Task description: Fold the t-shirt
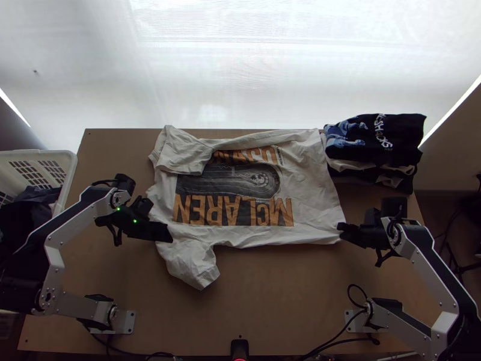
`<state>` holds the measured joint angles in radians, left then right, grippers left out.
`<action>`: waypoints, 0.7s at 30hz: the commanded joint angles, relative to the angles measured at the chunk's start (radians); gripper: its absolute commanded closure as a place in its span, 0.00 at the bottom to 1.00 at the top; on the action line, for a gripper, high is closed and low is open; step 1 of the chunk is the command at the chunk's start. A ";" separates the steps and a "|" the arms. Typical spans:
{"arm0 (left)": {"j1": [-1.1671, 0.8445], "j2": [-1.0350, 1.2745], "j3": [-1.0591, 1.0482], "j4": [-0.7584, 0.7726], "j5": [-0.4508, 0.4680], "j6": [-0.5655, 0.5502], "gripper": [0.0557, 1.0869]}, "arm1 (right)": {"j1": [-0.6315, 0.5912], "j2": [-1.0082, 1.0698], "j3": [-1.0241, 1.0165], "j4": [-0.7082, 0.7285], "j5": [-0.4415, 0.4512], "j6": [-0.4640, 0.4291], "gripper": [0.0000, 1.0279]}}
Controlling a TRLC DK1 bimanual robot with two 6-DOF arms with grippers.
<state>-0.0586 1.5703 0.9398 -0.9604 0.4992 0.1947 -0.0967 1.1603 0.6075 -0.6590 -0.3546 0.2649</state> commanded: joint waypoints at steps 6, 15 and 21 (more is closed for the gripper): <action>-0.040 0.050 0.002 0.048 -0.024 -0.001 0.05 | -0.001 -0.007 0.006 -0.005 0.009 0.000 0.97; -0.024 0.004 -0.045 0.180 -0.031 -0.035 0.96 | -0.008 -0.039 0.012 -0.027 0.013 0.000 0.97; 0.049 -0.142 -0.019 0.161 -0.044 -0.018 0.96 | -0.023 -0.186 0.086 -0.040 0.009 0.033 0.97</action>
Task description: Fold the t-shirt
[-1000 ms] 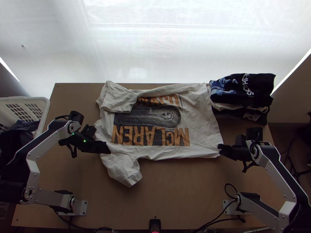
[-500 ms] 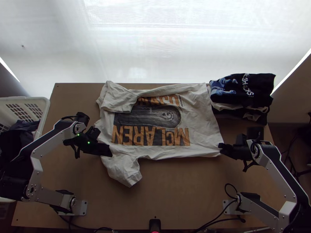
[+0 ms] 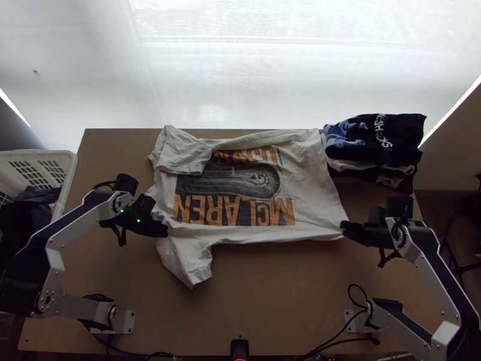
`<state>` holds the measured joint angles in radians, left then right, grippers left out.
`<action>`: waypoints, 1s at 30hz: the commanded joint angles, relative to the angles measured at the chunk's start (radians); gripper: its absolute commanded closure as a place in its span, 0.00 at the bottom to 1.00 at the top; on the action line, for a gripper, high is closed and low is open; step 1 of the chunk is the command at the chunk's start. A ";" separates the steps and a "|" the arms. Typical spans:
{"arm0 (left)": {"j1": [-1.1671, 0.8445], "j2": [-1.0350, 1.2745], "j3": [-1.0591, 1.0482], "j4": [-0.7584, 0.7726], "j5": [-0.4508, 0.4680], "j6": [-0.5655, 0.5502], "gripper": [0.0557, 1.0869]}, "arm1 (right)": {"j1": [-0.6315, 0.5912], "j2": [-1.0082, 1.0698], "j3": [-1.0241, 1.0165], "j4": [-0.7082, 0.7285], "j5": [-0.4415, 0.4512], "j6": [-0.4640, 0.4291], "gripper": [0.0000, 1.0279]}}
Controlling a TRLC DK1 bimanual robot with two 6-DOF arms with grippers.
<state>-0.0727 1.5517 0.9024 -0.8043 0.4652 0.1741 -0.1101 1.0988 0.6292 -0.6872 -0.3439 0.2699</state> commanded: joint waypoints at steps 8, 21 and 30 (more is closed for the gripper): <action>0.237 -0.421 0.303 -0.045 0.069 -0.082 0.96 | 0.058 -0.295 0.422 0.049 0.006 0.132 0.97; 0.218 -0.467 0.767 -0.070 0.141 -0.217 0.96 | 0.076 -0.272 0.816 0.299 0.144 0.170 0.97; 0.039 -0.538 1.046 -0.124 0.243 -0.357 0.96 | 0.151 -0.326 1.006 0.371 0.152 0.212 0.97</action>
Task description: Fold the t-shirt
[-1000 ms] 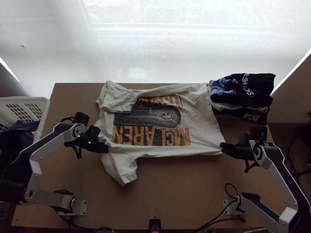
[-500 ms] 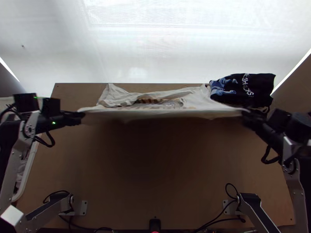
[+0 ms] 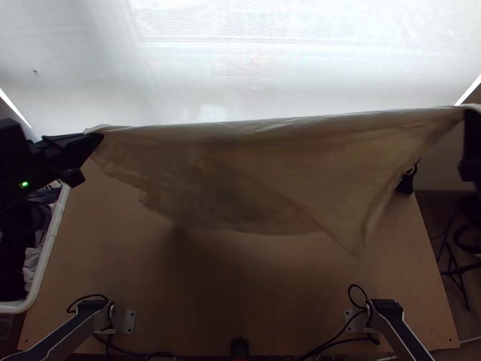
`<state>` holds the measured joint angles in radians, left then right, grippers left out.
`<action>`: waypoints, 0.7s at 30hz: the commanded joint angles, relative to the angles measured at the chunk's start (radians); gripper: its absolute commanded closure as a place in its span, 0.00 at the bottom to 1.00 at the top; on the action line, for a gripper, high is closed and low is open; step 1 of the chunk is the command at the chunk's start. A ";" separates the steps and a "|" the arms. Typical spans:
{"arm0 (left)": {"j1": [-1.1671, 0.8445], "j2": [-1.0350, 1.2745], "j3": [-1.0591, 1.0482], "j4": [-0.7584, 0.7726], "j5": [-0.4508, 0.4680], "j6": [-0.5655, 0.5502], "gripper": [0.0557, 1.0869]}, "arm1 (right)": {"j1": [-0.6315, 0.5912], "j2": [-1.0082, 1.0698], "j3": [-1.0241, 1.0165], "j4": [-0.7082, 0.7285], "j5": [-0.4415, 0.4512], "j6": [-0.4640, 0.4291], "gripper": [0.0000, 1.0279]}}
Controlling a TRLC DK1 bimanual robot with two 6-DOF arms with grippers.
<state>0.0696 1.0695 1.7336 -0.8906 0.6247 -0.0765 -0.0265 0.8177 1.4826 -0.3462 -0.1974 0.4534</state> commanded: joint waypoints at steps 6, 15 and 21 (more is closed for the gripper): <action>-0.146 -0.197 0.389 -0.039 0.196 -0.232 0.96 | 0.088 -0.124 0.381 -0.143 -0.077 0.165 0.97; -0.119 -0.301 0.504 -0.077 0.244 -0.244 0.97 | -0.033 -0.134 0.627 -0.301 -0.232 0.286 0.97; -0.111 -0.310 0.429 -0.077 0.244 -0.243 0.96 | -0.053 -0.152 0.496 -0.283 -0.246 0.291 0.97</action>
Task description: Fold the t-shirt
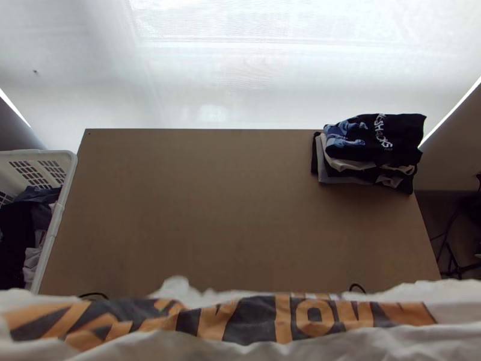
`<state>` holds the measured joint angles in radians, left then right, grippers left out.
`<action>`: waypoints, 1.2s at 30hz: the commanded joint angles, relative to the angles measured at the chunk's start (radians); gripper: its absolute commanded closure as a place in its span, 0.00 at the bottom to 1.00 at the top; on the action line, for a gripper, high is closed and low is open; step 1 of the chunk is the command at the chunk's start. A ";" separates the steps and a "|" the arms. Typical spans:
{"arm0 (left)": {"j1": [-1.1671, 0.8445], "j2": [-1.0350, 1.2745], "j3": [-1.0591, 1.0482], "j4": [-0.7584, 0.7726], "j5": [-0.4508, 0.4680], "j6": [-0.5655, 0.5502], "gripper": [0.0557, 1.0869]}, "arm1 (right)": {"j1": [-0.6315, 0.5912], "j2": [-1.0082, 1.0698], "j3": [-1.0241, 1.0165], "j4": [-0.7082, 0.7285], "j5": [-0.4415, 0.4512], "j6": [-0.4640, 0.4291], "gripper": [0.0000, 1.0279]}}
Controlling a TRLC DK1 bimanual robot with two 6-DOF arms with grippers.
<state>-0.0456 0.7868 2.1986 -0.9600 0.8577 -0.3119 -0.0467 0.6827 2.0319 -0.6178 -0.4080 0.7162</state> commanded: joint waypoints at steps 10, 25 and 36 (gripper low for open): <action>-0.005 -0.040 -0.861 0.093 0.010 0.043 0.96 | -0.027 -0.092 -0.822 -0.071 -0.023 0.011 0.97; 0.207 0.249 -1.194 0.214 0.014 0.318 0.96 | -0.013 -0.046 -1.062 -0.148 0.144 -0.207 0.97; 0.273 0.732 -0.915 0.283 -0.002 0.369 0.96 | -0.007 0.374 -0.946 0.164 0.158 -0.287 0.97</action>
<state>0.1753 1.2648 1.1515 -0.7078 0.8711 0.0200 -0.0574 0.8280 1.0374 -0.6125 -0.2615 0.4808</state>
